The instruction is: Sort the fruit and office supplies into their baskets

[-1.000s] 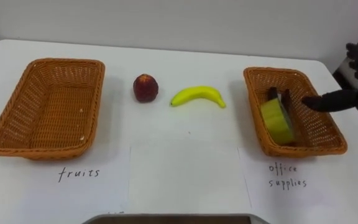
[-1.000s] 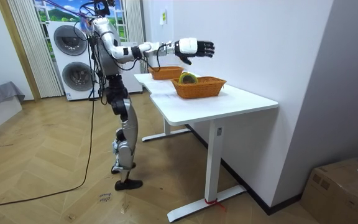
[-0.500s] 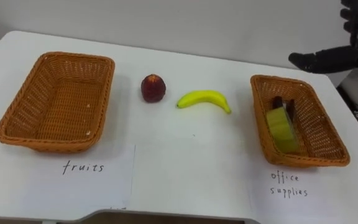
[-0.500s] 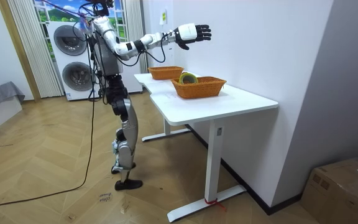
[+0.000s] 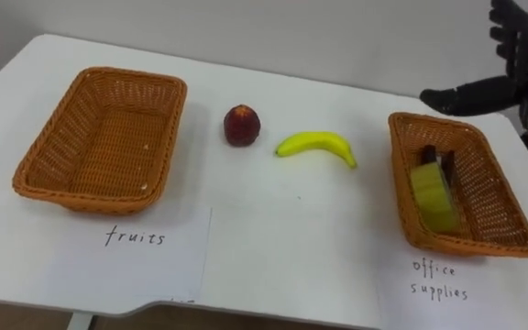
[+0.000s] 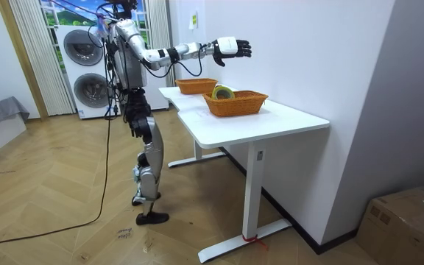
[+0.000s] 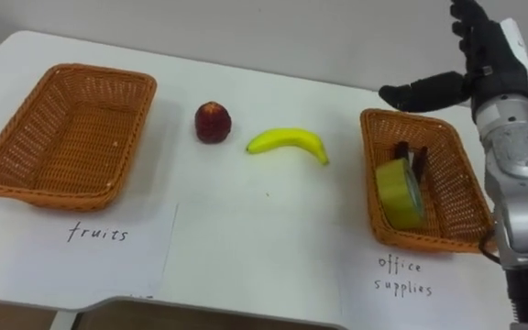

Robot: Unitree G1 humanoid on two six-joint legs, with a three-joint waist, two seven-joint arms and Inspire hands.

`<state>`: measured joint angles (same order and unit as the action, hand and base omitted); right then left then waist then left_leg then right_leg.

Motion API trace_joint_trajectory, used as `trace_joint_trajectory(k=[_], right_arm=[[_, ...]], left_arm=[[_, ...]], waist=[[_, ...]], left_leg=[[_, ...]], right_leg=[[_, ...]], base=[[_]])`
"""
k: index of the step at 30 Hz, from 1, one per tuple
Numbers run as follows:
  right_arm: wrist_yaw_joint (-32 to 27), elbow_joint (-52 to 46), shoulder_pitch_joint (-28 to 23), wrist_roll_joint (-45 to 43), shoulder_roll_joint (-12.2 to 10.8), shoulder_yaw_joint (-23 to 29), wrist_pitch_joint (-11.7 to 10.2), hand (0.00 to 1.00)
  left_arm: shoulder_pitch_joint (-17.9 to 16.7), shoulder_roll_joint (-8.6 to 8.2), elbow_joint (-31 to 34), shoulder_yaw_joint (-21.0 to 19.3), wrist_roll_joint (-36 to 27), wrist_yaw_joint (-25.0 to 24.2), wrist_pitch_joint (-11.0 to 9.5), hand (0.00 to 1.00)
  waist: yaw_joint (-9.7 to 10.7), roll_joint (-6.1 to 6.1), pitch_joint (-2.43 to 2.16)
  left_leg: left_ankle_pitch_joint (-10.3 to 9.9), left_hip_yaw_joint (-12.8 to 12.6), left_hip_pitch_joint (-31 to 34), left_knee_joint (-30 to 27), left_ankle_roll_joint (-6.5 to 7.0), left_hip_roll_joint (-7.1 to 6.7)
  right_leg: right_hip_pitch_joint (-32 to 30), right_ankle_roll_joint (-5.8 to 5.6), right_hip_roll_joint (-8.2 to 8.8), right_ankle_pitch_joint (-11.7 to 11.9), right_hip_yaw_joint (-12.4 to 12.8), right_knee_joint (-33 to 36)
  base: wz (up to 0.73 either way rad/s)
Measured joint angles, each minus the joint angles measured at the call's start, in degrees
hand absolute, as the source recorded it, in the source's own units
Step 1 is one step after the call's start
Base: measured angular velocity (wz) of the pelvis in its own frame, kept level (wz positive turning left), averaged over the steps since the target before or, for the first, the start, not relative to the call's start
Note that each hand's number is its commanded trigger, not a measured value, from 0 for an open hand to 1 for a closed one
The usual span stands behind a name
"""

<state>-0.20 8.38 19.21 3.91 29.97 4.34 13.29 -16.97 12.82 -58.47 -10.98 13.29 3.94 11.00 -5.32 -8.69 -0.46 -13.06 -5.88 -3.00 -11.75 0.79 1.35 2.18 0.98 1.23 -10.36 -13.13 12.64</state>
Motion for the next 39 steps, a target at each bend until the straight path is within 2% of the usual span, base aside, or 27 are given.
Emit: trace_joint_trajectory(k=[4, 7, 8, 13, 20, 28, 31, 39], right_arm=[[-0.5, 3.8, 1.4, -2.7, 0.1, -3.3, 0.0, 0.00], [-0.4, 9.2, 3.5, -3.1, 0.1, -6.8, 0.0, 0.00], [-0.3, 10.7, 4.0, -3.3, 0.1, -7.9, 0.0, 0.00], [0.2, 14.9, 8.2, -4.3, 0.1, -10.8, 0.0, 0.00], [0.2, 22.2, 12.5, -9.8, 0.1, -15.6, -1.4, 0.00], [-0.6, 25.3, 13.4, -10.7, 0.1, -17.1, -2.1, 0.00], [-1.7, 25.3, 13.5, -10.9, 0.0, -17.1, -2.6, 0.00], [-3.0, 25.0, 15.5, -11.9, 0.0, -17.2, -4.5, 0.00]], left_arm=[[1.3, 0.56, 0.1, 0.2, 0.0, -0.1, 0.5, 0.00], [2.9, 1.74, 0.4, 2.7, -0.1, -0.2, 0.6, 0.00], [3.1, 1.93, 1.2, 3.2, -0.1, -0.3, 0.6, 0.00], [5.4, 2.14, 1.6, 5.0, -0.2, -0.8, 0.5, 0.00], [6.9, 2.17, 1.4, 5.8, -0.2, -0.6, 0.2, 0.00], [7.9, 2.79, 1.0, 7.4, -0.4, -0.4, -0.7, 0.00], [9.3, 2.79, -0.4, 7.5, -0.4, -0.3, -0.7, 0.00], [10.8, 2.81, -1.3, 7.8, -0.4, 0.4, -2.4, 0.00]], waist=[[-0.1, -0.60, 0.06], [-1.1, -1.14, 0.46], [-1.4, -1.40, 0.37], [-2.6, -1.76, 0.73], [-3.7, -2.03, 0.89], [-4.9, -2.46, 1.38], [-5.8, -2.78, 1.60], [-6.1, -2.95, 1.63]], left_leg=[[0.0, 1.5, 1.9, -1.2, 0.02, -0.01], [0.0, 1.8, 2.9, -1.9, 0.02, -0.02], [0.0, 1.9, 3.7, -2.1, 0.01, -0.03], [0.0, 2.5, 7.4, -4.0, 0.01, -0.03], [0.0, 2.8, 9.3, -4.6, 0.01, 0.10], [0.0, 3.1, 12.5, -5.8, 0.00, 0.07], [0.0, 3.0, 13.0, -5.9, -0.01, 0.18], [0.0, 3.3, 13.0, -5.8, -0.01, 0.34]], right_leg=[[-0.9, 0.00, 0.25, 0.0, -1.1, 0.0], [-1.4, 0.00, 0.19, 0.0, -1.4, 0.0], [-2.1, 0.04, 0.19, 0.0, -1.4, 0.0], [-4.8, 0.35, 0.20, 0.6, -2.5, 0.0], [-6.4, 0.44, 0.23, 0.8, -2.8, 0.0], [-8.8, 0.65, 0.25, 1.0, -3.4, 0.2], [-9.4, 0.75, 0.32, 1.2, -3.4, 0.1], [-9.2, 0.71, 0.23, 1.2, -4.2, 0.0]], base=[[0.18], [0.08], [0.05], [0.05], [0.02], [0.03], [-0.02], [0.03]])
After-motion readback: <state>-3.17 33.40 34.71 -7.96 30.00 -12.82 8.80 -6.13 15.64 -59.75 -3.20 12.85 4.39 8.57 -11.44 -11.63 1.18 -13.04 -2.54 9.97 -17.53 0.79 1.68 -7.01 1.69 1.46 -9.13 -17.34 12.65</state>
